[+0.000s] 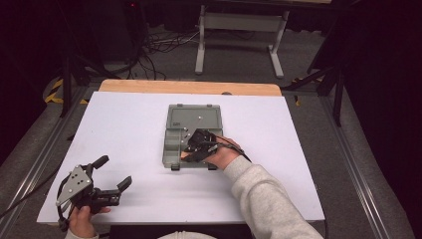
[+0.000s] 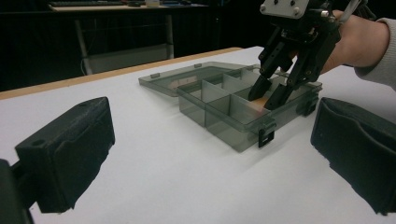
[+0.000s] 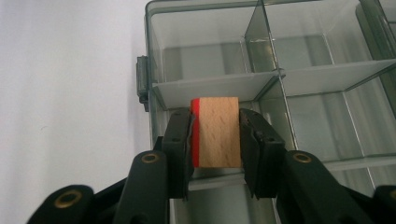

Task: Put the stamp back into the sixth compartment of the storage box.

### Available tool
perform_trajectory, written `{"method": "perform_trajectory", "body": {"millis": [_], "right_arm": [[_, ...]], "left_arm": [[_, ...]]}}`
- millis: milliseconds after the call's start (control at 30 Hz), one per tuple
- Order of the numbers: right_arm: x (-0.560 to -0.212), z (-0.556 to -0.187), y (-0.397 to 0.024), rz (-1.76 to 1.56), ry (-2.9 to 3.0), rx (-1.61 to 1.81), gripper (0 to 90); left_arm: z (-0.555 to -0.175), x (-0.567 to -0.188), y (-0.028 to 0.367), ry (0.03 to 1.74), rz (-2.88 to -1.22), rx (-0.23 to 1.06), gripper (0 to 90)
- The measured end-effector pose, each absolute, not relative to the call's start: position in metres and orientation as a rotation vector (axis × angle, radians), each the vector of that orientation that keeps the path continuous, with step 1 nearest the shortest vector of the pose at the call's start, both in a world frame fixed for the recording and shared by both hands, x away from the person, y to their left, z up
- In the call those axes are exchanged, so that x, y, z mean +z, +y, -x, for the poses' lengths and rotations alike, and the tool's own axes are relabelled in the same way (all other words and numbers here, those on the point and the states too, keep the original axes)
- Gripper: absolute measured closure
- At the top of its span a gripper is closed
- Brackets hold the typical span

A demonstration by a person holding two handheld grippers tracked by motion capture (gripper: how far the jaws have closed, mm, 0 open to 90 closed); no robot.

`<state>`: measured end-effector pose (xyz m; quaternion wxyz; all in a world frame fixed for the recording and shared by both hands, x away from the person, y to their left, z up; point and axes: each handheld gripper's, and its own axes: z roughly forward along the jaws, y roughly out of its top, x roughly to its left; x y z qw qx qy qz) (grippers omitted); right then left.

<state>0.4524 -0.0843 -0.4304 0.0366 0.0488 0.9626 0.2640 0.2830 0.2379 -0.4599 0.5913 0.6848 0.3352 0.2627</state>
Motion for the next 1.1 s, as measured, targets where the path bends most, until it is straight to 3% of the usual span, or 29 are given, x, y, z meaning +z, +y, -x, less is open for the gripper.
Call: {"method": "perform_trajectory", "body": {"millis": [333,800,1100], "right_arm": [[-0.423,-0.451,-0.088,-0.177,2.917,0.86,56.0],[-0.391,-0.432,-0.097,-0.261,2.738,1.03,14.5],[-0.366,-0.41,-0.117,-0.274,2.62,1.151,6.6]], "left_arm": [[-0.283,-0.46,0.237,0.781,-1.595,0.609,0.7],[-0.283,-0.46,0.237,0.783,-1.595,0.608,0.7],[-0.284,-0.46,0.237,0.784,-1.595,0.609,0.7]]}}
